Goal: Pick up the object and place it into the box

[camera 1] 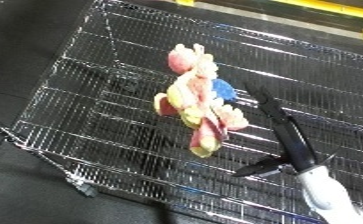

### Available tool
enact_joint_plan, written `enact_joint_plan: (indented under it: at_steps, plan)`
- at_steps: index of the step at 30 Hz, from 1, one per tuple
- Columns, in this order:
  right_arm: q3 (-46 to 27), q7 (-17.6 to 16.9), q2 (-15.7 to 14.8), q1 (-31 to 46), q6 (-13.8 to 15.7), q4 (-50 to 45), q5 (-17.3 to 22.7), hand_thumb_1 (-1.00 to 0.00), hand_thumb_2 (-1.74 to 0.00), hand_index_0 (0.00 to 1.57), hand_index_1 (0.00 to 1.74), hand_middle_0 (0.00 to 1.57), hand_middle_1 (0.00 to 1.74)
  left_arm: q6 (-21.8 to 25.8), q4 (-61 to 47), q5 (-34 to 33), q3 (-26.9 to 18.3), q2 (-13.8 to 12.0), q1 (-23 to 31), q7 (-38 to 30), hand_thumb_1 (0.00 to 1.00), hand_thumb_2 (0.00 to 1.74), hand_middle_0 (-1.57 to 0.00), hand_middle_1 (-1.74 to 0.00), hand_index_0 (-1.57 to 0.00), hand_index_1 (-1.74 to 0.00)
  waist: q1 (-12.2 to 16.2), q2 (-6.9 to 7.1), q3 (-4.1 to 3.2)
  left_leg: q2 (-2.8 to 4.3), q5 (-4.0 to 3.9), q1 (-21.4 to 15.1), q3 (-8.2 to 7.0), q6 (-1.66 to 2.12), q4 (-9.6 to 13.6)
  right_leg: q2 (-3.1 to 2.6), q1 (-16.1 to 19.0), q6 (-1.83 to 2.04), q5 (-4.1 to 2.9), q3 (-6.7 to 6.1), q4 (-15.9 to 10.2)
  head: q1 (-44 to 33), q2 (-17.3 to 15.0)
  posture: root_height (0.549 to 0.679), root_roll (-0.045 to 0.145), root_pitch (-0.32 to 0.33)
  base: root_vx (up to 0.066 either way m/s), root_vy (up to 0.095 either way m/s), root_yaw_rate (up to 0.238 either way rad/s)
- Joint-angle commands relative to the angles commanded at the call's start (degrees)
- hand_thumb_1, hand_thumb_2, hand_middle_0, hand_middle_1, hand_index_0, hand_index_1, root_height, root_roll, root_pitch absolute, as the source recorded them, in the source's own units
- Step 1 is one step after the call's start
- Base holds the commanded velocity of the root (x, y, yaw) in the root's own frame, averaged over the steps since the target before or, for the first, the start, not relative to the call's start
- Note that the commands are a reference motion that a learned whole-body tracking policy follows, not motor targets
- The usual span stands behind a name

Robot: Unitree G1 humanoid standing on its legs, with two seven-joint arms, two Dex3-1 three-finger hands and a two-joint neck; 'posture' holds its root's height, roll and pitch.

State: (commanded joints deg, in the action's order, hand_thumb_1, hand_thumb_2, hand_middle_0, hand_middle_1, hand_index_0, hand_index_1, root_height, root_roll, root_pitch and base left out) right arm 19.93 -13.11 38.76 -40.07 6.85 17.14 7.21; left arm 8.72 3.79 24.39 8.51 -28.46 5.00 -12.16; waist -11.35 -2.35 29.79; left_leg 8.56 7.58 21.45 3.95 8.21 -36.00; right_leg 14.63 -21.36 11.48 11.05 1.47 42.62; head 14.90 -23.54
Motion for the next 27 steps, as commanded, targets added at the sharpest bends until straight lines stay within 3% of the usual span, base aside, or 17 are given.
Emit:
enact_joint_plan:
  at_steps: [17, 27]
  plan:
    - [4.9, -5.8, -1.7, -17.3, -2.5, 20.1, 1.4, 0.00, 0.00, 0.00, 0.00, 0.00, 0.00, 1.5, 0.0, 1.9, 2.1, -2.2, 1.3, -1.1, 1.00, 1.74, -1.57, -1.74, -1.57, -1.74, -4.7, -1.88, 0.00, -1.44, -0.44, 8.0, 3.03, -0.30, -3.4, 0.39, -4.5, -0.09, -1.30, 1.54, 0.7, 7.6, 5.9, 0.619, -0.013, -0.049, 0.002, 0.012, 0.082]
    - [5.7, -8.7, -3.8, -21.3, -4.9, 34.3, -2.5, 0.00, 0.00, 0.00, 0.00, 0.00, 0.00, 1.7, -1.1, 1.9, 3.7, -2.4, 2.1, -1.3, 1.00, 1.74, -1.57, -1.74, -1.57, -1.74, -6.2, -3.23, 0.00, -2.13, -0.61, 11.1, 3.97, -0.50, -4.2, 0.86, -6.7, 0.06, -1.69, 2.31, 1.2, 11.5, 7.3, 0.617, -0.021, -0.019, 0.006, 0.021, 0.071]
